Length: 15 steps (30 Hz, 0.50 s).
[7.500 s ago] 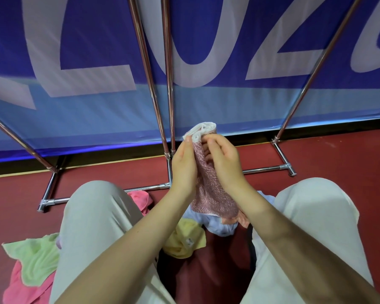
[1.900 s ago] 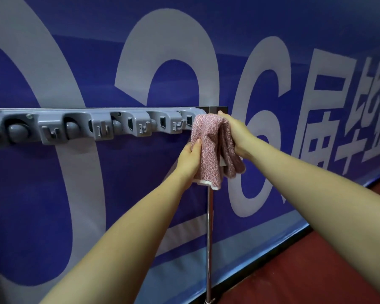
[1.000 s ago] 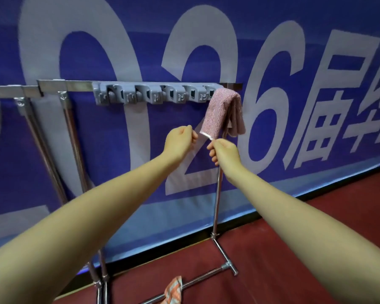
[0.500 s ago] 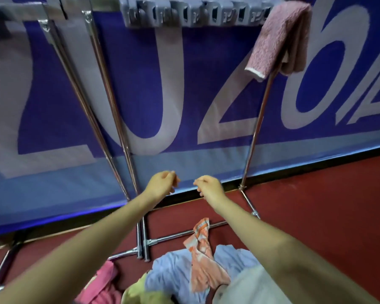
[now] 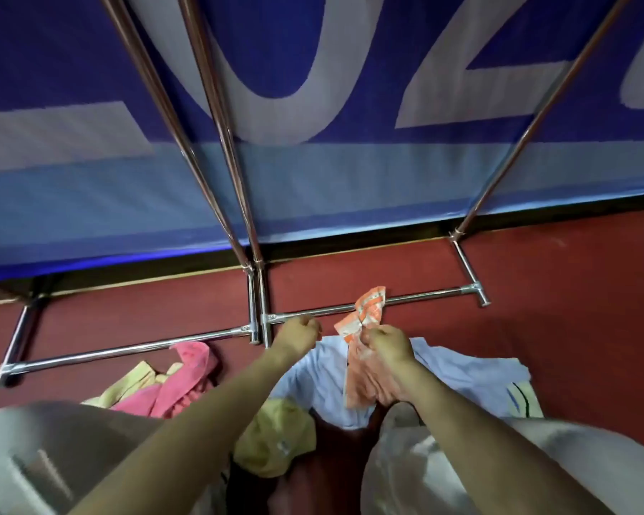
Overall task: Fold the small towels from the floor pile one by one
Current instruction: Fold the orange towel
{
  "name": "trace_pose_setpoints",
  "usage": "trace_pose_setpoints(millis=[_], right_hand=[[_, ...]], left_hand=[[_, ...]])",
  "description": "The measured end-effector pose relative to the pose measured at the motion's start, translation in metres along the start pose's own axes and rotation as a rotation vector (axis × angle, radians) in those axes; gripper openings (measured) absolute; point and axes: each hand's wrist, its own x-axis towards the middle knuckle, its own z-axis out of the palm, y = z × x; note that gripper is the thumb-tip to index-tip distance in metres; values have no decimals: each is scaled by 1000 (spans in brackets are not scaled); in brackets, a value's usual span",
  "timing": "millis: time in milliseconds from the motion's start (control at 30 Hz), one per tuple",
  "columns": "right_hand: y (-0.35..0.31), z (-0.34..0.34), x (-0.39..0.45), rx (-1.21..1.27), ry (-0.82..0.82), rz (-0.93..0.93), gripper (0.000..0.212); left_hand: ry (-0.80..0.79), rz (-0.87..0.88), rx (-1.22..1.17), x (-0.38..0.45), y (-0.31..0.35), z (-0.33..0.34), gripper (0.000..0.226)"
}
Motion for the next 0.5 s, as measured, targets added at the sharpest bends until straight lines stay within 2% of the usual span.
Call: trace_pose_setpoints(millis=[200,333,433,500], right_hand=[[44,25,39,-109,-20,23,19],[69,35,66,-406,65,-32,37],[87,38,88,-513,77,-74,26],[104,41,105,-585,53,-59,27]], left_hand=[[-92,-47,63,43,-46,37,30],[-136,-17,186,74,-59,62,31],[-146,10,224,96,-73,79,38],[-146,15,213,107,-83,91,48]])
